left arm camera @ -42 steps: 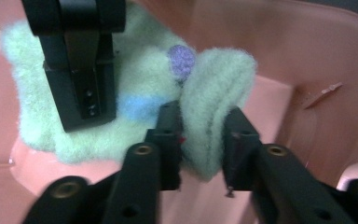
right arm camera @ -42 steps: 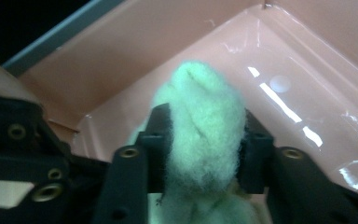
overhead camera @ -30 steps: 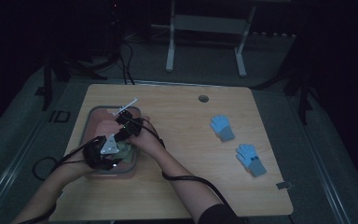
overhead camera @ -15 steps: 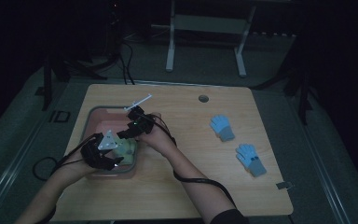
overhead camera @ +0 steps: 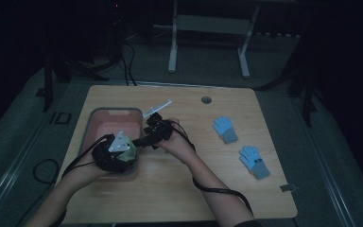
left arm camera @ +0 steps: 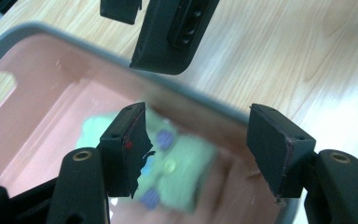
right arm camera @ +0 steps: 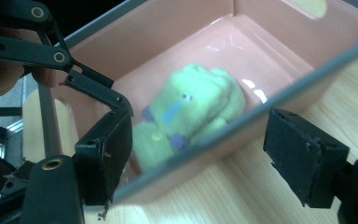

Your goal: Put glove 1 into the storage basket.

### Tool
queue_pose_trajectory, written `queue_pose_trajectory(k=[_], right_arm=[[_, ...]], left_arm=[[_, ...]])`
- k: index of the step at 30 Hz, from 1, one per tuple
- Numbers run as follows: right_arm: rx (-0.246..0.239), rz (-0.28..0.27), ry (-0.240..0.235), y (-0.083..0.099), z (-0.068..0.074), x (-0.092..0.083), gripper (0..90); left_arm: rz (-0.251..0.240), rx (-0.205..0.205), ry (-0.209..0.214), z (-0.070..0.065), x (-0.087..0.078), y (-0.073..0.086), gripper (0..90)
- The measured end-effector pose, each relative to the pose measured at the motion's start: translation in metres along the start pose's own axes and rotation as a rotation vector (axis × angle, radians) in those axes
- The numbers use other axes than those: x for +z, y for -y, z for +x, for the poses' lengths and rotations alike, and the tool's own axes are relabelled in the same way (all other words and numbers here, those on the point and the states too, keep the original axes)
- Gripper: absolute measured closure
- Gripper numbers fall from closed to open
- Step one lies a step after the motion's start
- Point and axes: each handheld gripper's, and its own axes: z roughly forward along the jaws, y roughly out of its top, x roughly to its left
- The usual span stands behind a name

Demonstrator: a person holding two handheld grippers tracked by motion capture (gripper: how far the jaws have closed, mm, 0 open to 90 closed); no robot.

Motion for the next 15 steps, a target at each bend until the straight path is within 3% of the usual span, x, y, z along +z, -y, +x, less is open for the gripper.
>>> queue_pose_trajectory(k=[10, 15], right_arm=[[0.029, -0.011, 0.024, 0.026, -0.018, -0.033, 19.7], [0.038, -0.031, 0.057, 0.039, -0.028, -0.049, 19.6]], left_arm=[[-0.018, 0.019, 0.049, -0.016, 0.013, -0.023, 38.5], [-0.049, -0.03, 0.069, -0.022, 0.022, -0.033, 24.3]])
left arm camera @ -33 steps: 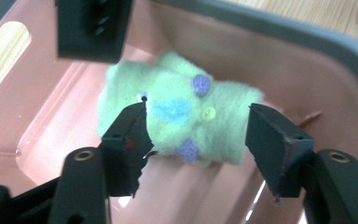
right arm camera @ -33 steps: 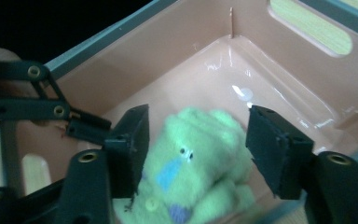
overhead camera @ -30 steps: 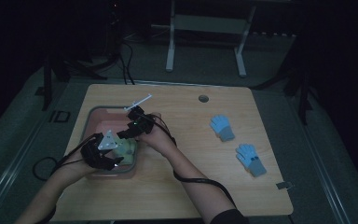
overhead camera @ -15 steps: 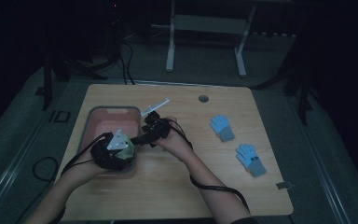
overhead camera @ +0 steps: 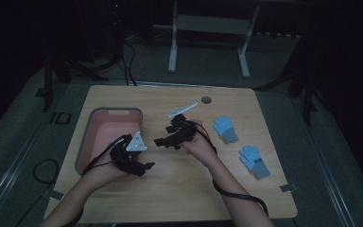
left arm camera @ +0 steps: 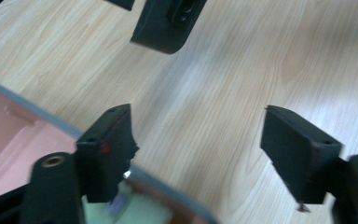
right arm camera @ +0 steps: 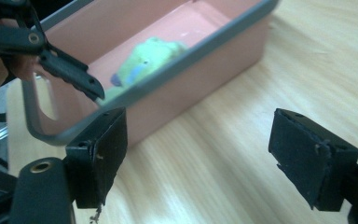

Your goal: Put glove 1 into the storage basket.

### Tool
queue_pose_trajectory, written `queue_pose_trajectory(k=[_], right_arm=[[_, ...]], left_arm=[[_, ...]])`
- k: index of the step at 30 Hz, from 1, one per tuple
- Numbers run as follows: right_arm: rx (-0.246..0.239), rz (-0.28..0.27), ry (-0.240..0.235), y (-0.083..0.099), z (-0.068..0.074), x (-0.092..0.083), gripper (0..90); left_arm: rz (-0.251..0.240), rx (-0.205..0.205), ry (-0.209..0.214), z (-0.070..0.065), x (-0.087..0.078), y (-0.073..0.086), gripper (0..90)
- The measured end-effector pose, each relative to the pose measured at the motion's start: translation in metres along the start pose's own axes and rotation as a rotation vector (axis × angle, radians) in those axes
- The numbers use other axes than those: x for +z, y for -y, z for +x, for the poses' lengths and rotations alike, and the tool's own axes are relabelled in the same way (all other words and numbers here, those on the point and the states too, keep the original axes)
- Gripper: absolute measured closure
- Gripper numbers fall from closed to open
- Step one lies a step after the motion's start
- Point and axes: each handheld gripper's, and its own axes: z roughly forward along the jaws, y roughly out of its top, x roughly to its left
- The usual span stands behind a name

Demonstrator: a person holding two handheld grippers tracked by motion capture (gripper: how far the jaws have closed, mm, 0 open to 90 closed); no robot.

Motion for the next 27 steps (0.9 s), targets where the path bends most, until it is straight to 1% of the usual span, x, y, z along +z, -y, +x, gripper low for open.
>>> queue_pose_trajectory(k=[2, 3, 4, 6, 8, 10, 11, 12, 13, 15, 16, 18, 21, 23, 24, 25, 26, 27], right_arm=[[-0.005, -0.016, 0.014, 0.005, -0.004, -0.007, 19.0], [-0.005, -0.018, 0.02, 0.007, -0.006, -0.01, 19.0], [-0.004, -0.023, 0.029, 0.009, -0.008, -0.013, 18.6], [-0.003, -0.028, 0.046, 0.013, -0.011, -0.019, 18.6], [0.01, -0.037, 0.052, 0.019, -0.015, -0.026, 17.5], [0.013, -0.052, 0.041, 0.025, -0.019, -0.032, 15.9], [0.015, -0.062, 0.044, 0.028, -0.02, -0.035, 14.4], [0.015, -0.061, 0.052, 0.033, -0.022, -0.038, 14.3], [0.005, -0.061, 0.058, 0.035, -0.023, -0.039, 13.3], [-0.003, -0.059, 0.091, 0.042, -0.024, -0.043, 13.2], [-0.007, -0.065, 0.099, 0.045, -0.025, -0.045, 12.5], [-0.002, -0.069, 0.116, 0.052, -0.028, -0.048, 11.7], [0.012, -0.078, 0.129, 0.061, -0.034, -0.051, 13.4], [0.007, -0.084, 0.136, 0.067, -0.037, -0.053, 14.3], [0.007, -0.084, 0.136, 0.067, -0.037, -0.053, 14.3], [0.008, -0.08, 0.138, 0.07, -0.038, -0.054, 14.3], [0.013, -0.073, 0.141, 0.077, -0.042, -0.055, 17.2], [0.014, -0.07, 0.145, 0.08, -0.043, -0.055, 17.3]], left_arm=[[0.004, -0.002, 0.008, -0.003, 0.005, -0.003, 15.6], [0.004, -0.004, 0.022, -0.004, 0.007, -0.004, 15.4], [0.007, 0.007, 0.033, -0.006, 0.009, -0.006, 14.2], [0.011, 0.007, 0.054, -0.01, 0.013, -0.009, 11.8], [-0.002, -0.016, 0.082, -0.014, 0.018, -0.012, 8.6], [-0.004, -0.02, 0.09, -0.019, 0.023, -0.013, 8.4], [0.001, -0.011, 0.088, -0.023, 0.027, -0.014, 7.8], [0.005, -0.009, 0.098, -0.025, 0.029, -0.014, 7.8], [0.008, -0.009, 0.102, -0.028, 0.033, -0.014, 7.8], [0.011, 0.005, 0.092, -0.035, 0.04, -0.013, 7.8], [0.007, 0.004, 0.098, -0.038, 0.044, -0.012, 7.8], [0.005, 0.017, 0.083, -0.043, 0.051, -0.01, 7.8], [0.007, 0.018, 0.083, -0.047, 0.06, -0.007, 7.9], [0.0, 0.012, 0.078, -0.05, 0.065, -0.006, 7.9], [0.0, 0.012, 0.078, -0.05, 0.065, -0.006, 7.8], [-0.016, 0.016, 0.072, -0.055, 0.068, -0.005, 7.8], [-0.023, 0.017, 0.071, -0.057, 0.069, -0.005, 7.5], [-0.031, 0.018, 0.079, -0.059, 0.07, -0.004, 7.5]])
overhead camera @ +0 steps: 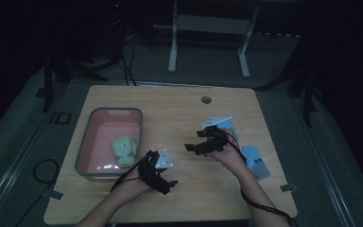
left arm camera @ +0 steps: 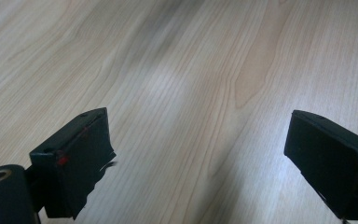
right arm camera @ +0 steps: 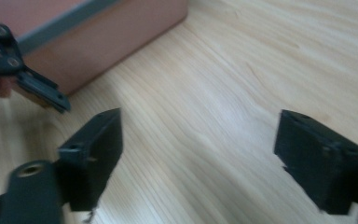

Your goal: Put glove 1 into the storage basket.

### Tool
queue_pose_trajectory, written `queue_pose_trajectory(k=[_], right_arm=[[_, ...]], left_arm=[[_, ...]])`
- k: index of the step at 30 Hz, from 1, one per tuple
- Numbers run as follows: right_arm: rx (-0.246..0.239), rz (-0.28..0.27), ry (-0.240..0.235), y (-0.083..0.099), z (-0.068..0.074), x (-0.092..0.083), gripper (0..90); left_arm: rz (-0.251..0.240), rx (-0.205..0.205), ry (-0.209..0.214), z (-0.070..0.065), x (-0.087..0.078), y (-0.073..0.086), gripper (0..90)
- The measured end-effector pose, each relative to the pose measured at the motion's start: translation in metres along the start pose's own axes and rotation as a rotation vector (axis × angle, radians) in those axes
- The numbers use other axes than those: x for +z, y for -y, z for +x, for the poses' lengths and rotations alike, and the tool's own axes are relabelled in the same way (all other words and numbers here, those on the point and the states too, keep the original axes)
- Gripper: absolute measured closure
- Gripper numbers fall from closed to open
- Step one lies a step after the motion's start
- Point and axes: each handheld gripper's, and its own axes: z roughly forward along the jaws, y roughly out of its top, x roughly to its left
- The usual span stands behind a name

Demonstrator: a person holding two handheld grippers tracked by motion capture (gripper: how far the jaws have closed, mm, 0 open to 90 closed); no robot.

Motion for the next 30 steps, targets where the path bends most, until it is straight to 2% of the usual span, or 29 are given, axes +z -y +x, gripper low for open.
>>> queue_pose_trajectory(k=[3, 10, 12, 15, 18, 20, 21, 22, 23, 25, 27, 30], right_arm=[[0.007, 0.005, 0.004, 0.01, -0.004, -0.002, 18.8], [-0.004, 0.012, 0.026, 0.035, -0.006, -0.014, 21.6], [-0.014, 0.016, 0.029, 0.042, -0.008, -0.018, 21.6], [0.001, 0.03, 0.036, 0.053, -0.01, -0.023, 22.5], [0.008, 0.027, 0.064, 0.062, -0.01, -0.031, 22.5], [0.021, 0.011, 0.1, 0.068, -0.012, -0.037, 24.5], [0.021, 0.011, 0.1, 0.068, -0.012, -0.037, 24.5], [0.033, 0.0, 0.11, 0.07, -0.014, -0.04, 26.4], [0.051, -0.024, 0.139, 0.073, -0.019, -0.047, 29.5], [0.057, -0.038, 0.168, 0.076, -0.024, -0.053, 35.9], [0.063, -0.046, 0.191, 0.077, -0.03, -0.058, 37.1], [0.074, -0.048, 0.216, 0.078, -0.039, -0.063, 41.1]], left_arm=[[-0.016, 0.007, 0.015, -0.005, 0.005, 0.001, 7.5], [-0.002, -0.003, 0.039, -0.013, 0.021, 0.007, 7.5], [-0.005, -0.008, 0.033, -0.015, 0.024, 0.01, 7.5], [-0.008, -0.005, 0.012, -0.016, 0.026, 0.014, 7.5], [-0.017, -0.015, -0.004, -0.017, 0.027, 0.018, 7.5], [-0.026, -0.02, -0.01, -0.017, 0.027, 0.02, 7.5], [-0.026, -0.02, -0.01, -0.017, 0.027, 0.02, 7.5], [-0.042, -0.03, -0.013, -0.019, 0.027, 0.022, 7.5], [-0.051, -0.039, -0.009, -0.02, 0.027, 0.024, 7.5], [-0.054, -0.046, -0.007, -0.023, 0.027, 0.027, 7.5], [-0.048, -0.034, -0.014, -0.026, 0.028, 0.029, 7.5], [-0.045, -0.044, -0.004, -0.027, 0.029, 0.032, 7.5]])
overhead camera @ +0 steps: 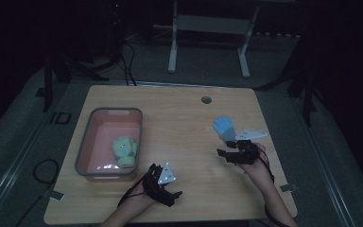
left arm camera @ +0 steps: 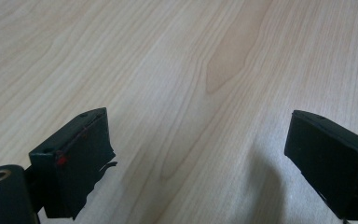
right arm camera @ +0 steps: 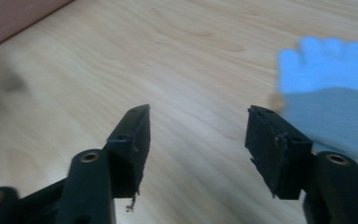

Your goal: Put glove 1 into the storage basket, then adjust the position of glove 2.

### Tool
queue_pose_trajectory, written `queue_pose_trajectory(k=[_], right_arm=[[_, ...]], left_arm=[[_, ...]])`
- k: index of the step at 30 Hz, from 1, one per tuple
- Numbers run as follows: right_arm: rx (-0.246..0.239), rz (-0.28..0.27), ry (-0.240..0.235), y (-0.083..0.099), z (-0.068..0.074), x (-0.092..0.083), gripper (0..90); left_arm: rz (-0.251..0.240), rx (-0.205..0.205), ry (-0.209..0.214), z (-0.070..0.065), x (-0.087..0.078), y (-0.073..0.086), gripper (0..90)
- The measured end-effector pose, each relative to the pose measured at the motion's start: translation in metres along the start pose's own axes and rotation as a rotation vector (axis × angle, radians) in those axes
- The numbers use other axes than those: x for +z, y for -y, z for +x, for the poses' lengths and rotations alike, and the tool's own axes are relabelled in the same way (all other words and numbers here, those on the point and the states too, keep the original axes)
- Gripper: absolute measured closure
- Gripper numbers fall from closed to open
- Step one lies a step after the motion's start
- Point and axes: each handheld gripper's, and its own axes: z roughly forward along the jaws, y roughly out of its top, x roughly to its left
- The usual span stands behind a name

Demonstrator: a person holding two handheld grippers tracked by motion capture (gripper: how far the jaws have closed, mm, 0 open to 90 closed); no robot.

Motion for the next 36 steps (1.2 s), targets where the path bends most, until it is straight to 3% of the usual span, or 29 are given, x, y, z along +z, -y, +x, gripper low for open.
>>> queue_pose_trajectory(k=[5, 9, 12, 17, 24, 28, 31, 36], right_arm=[[0.025, 0.001, 0.029, -0.004, -0.018, 0.001, 47.2], [0.068, 0.018, 0.074, -0.009, -0.033, 0.007, 64.9], [0.093, 0.033, 0.094, -0.015, -0.043, 0.014, 69.9], [0.087, 0.035, 0.124, -0.027, -0.056, 0.026, 69.1], [0.117, 0.057, 0.148, -0.039, -0.072, 0.046, 64.3], [0.088, 0.072, 0.172, -0.039, -0.074, 0.055, 62.6], [0.052, 0.113, 0.213, -0.035, -0.076, 0.066, 60.3], [0.059, 0.136, 0.204, -0.027, -0.076, 0.075, 62.5]], left_arm=[[-0.002, -0.012, 0.001, 0.001, 0.0, 0.003, 7.5], [-0.008, -0.012, -0.009, 0.001, -0.001, 0.004, 7.5], [-0.02, -0.015, -0.012, 0.002, -0.003, 0.004, 7.5], [-0.033, -0.024, -0.013, 0.004, -0.004, 0.005, 7.5], [-0.049, -0.018, -0.018, 0.004, -0.006, 0.005, 7.5], [-0.066, -0.02, -0.02, 0.004, -0.008, 0.005, 7.5], [-0.065, -0.018, -0.021, 0.004, -0.008, 0.005, 7.5], [-0.06, -0.011, -0.021, 0.004, -0.007, 0.006, 7.5]])
